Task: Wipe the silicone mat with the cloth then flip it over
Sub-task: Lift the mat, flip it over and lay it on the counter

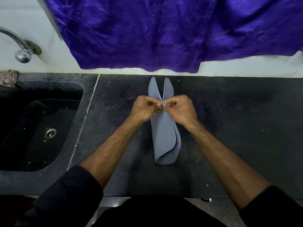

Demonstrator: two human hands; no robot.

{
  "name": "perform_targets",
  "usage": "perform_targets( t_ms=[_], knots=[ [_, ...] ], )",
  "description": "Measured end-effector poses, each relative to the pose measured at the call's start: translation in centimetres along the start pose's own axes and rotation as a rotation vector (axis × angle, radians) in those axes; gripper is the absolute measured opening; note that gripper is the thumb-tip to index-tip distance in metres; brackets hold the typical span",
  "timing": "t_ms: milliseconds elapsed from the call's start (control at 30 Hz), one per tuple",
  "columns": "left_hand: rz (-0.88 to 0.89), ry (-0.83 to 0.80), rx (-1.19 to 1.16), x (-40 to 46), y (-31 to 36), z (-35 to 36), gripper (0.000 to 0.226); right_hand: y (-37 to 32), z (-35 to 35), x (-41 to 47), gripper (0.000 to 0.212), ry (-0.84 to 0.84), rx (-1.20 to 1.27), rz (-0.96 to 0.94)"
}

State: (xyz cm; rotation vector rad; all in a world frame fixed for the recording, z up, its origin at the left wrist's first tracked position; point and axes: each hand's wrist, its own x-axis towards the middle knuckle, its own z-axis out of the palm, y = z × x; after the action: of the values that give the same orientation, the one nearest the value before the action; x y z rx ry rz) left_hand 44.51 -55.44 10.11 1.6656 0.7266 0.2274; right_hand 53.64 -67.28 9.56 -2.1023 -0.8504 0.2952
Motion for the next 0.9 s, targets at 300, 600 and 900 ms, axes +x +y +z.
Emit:
perform_targets(
  t_ms=[300, 600, 900],
  knots=[
    [0.636, 0.106, 0.999, 0.9, 3.9, -13.4, 0.051, -7.1, -0.7, 3.2, 0.020, -0.176, -0.023, -0.084],
    [0.494, -0.004, 1.210, -0.7, 3.8, -20.8, 0.046, -13.2, 2.8, 6.4, 0.015, -0.298, -0.109, -0.254],
    [0.376, 0.038, 1.152, -1.1, -0.3, -24.7, 0.024, -15.2, 7.9, 7.3, 0.015, -0.402, -0.176, -0.300]
  ],
)
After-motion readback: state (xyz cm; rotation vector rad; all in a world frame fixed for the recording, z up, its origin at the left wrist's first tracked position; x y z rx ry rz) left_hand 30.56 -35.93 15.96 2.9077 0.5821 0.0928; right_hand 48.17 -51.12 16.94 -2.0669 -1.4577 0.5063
